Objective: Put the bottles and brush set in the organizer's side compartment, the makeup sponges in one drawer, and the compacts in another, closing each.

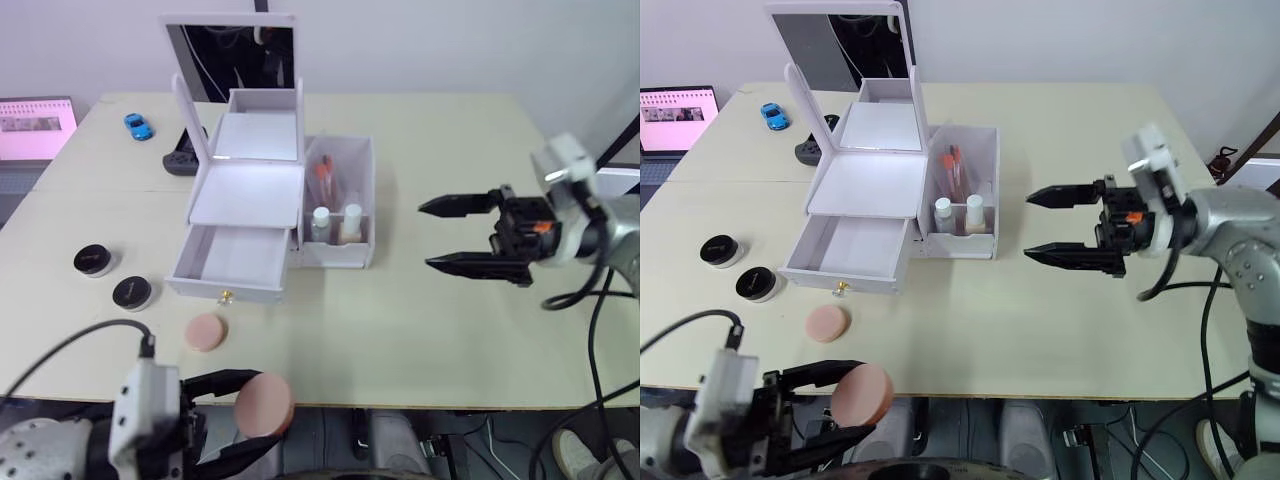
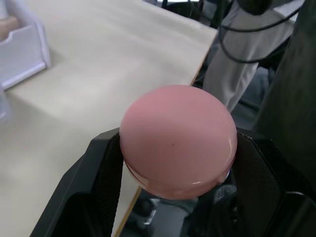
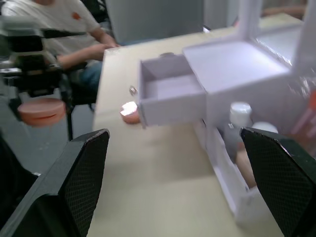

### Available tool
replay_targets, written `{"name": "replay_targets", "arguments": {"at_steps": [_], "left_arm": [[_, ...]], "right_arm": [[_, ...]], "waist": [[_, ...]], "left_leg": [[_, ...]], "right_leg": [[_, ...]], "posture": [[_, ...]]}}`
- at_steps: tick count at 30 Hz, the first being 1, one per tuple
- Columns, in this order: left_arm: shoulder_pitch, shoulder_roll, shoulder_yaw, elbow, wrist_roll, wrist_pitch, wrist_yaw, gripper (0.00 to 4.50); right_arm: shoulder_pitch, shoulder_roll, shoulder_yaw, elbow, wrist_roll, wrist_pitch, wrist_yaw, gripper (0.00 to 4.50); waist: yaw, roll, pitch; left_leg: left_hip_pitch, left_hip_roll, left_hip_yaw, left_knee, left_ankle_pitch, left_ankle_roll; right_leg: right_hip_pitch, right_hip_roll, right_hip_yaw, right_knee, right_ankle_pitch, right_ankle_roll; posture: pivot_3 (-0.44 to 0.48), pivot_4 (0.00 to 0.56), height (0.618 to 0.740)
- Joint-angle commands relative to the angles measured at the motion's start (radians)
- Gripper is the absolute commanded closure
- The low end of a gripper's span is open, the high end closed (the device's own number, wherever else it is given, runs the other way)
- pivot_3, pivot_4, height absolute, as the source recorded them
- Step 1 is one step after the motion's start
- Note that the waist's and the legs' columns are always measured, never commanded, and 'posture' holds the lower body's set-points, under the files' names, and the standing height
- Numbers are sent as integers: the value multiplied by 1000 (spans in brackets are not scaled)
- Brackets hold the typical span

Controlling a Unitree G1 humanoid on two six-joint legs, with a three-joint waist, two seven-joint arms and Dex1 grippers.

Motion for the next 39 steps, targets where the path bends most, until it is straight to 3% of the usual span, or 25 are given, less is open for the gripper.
{"name": "replay_targets", "arguments": {"at_steps": [1,4,7,10,13,17,21,24,28,36,39], "left_arm": [[-89,81,154,30,-284,61,43,1859],[-245,165,247,162,-408,121,77,1859],[-403,256,255,301,-452,197,105,1859],[-575,361,160,462,-450,283,191,1859],[-810,417,-50,541,-284,279,300,1859],[-1025,366,-205,559,-235,321,299,1859],[-1174,295,-389,535,-62,320,214,1859],[-1214,239,-452,550,10,341,199,1859],[-1203,209,-453,570,101,335,157,1859],[-1042,211,-285,605,250,239,38,1859],[-993,201,-274,572,297,201,5,1859]], "right_arm": [[-36,-24,-39,-4,46,24,54,0],[-45,-30,-37,-3,19,17,61,0],[-34,-35,-44,-16,1,15,52,0],[-13,-35,-65,-47,4,19,33,0],[5,-37,-81,-104,9,26,-7,0],[17,-47,-88,-164,20,58,-58,0],[27,-60,-98,-221,18,83,-123,0],[38,-64,-115,-253,30,92,-157,0],[59,-71,-133,-277,42,99,-181,0],[49,-59,-111,-273,25,74,-197,0],[29,-52,-77,-254,-3,47,-187,0]], "waist": [[1,0,0],[0,0,0],[-1,1,0],[-1,1,1],[0,2,2],[-1,1,1],[1,1,1],[1,0,1],[-1,-1,2],[-1,-1,2],[0,-1,2]], "left_leg": [[0,0,0,0,0,0],[0,0,0,-1,0,0],[0,0,0,-1,0,0],[1,0,0,-2,0,0],[2,0,0,-3,0,0],[1,0,0,-4,0,0],[1,0,0,-4,0,-1],[1,0,0,-4,0,-1],[1,0,0,-3,0,-1],[1,0,0,-2,0,-1],[1,0,0,-2,0,-1]], "right_leg": [[2,0,0,0,0,0],[4,0,0,1,0,0],[3,1,0,3,0,0],[3,1,0,4,0,0],[4,1,0,5,0,0],[3,1,0,4,1,-1],[4,2,0,5,4,-3],[4,2,0,6,4,-3],[4,2,1,7,4,-3],[4,2,1,7,3,-1],[4,2,1,7,3,-1]], "posture": [[0,150,726],[0,150,726],[0,150,726],[0,150,726],[0,150,726],[0,150,726],[0,150,726],[0,150,726],[0,150,726],[0,150,726],[0,150,726]]}}
